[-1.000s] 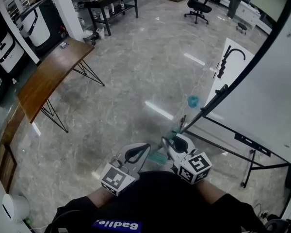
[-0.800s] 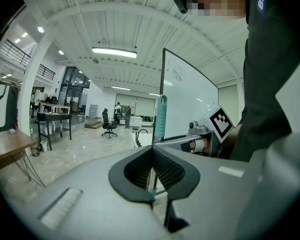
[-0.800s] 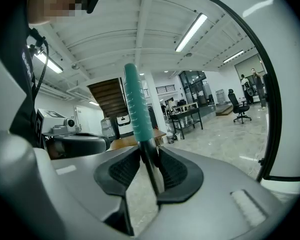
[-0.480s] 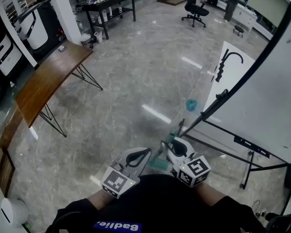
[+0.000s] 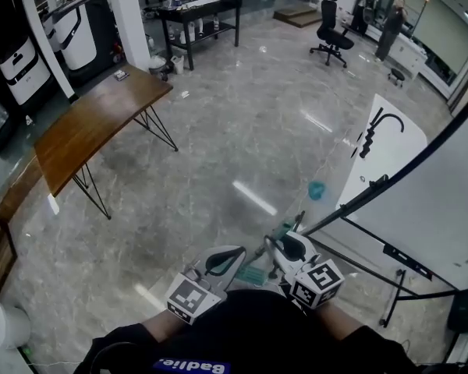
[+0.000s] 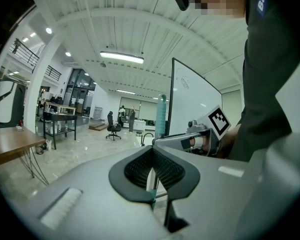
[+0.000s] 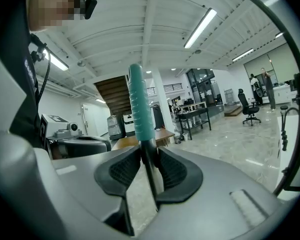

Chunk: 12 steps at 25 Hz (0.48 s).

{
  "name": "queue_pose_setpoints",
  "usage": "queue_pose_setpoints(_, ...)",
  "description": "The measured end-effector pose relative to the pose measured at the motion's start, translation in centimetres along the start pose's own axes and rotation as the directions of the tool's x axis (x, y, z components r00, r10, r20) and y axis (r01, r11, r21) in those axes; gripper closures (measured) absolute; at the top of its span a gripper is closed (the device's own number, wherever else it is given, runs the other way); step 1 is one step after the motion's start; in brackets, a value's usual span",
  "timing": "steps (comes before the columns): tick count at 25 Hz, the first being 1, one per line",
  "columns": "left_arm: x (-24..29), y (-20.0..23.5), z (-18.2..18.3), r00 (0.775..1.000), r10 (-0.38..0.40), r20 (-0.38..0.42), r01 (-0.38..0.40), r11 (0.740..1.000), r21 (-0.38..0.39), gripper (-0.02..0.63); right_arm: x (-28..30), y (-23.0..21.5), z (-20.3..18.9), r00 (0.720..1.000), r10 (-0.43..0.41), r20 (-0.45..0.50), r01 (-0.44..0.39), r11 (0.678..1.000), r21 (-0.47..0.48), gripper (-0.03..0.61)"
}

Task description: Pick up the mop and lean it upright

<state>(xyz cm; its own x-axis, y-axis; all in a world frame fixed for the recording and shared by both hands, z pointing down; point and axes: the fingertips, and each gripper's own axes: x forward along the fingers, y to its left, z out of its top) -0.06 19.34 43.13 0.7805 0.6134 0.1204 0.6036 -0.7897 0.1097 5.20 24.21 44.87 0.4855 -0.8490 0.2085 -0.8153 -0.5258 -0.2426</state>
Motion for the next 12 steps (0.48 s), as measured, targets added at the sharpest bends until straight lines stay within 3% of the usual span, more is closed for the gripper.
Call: queue_pose_setpoints(12, -9.3, 8.6, -0.5, 0.986, 0.161, 0.034, -0.160, 0.987, -0.031, 0.595, 9.3, 5.7, 2.1, 0.994, 0.106, -0.025, -0.107, 0.991, -0.079, 0.466)
